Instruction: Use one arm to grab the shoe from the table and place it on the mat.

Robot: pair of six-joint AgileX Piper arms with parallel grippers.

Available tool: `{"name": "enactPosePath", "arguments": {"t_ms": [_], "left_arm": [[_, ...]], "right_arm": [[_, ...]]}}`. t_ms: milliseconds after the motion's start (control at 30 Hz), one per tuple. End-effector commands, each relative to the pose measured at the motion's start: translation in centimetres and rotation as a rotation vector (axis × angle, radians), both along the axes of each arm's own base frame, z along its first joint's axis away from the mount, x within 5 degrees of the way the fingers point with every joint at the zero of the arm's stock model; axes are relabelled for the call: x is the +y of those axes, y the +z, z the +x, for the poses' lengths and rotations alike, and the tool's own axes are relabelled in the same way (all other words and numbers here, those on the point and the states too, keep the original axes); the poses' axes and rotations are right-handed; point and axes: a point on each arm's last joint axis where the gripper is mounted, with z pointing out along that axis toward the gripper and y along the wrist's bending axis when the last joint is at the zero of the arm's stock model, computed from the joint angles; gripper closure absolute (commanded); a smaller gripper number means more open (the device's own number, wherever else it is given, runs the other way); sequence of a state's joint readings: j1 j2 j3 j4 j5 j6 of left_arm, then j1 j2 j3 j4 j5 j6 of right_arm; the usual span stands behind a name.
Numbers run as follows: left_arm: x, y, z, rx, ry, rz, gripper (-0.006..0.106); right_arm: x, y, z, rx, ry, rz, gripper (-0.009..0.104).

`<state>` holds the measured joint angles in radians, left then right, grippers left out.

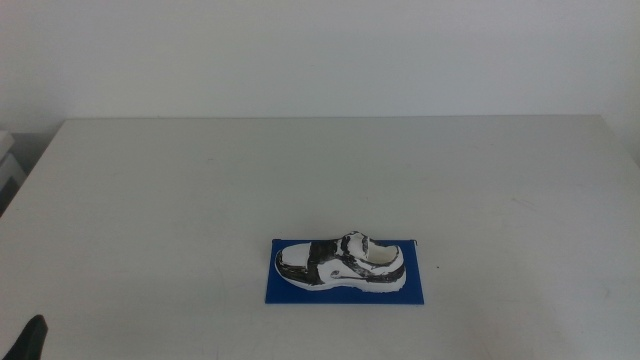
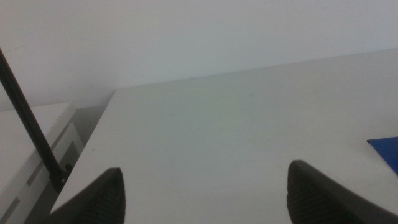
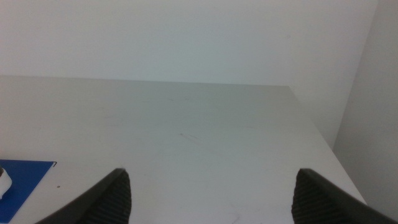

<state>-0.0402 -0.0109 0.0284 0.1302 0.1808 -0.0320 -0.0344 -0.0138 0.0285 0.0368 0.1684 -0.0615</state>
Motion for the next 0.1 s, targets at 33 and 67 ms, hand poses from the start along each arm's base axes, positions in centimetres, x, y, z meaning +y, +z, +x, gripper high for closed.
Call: {"name": "enactPosePath", "arguments": {"t_ms": [33, 67], "left_arm": [[-0.08, 0.68, -0.14, -0.095, -0.008, -0.015, 0.014], [-0.08, 0.68, -0.13, -0.093, -0.008, -0.015, 0.014]], "right_arm": [[-0.05, 1.15, -0.15, -0.107, -0.007, -0.025, 0.029], [-0.05, 1.15, -0.15, -0.107, -0.007, -0.025, 0.029]]}}
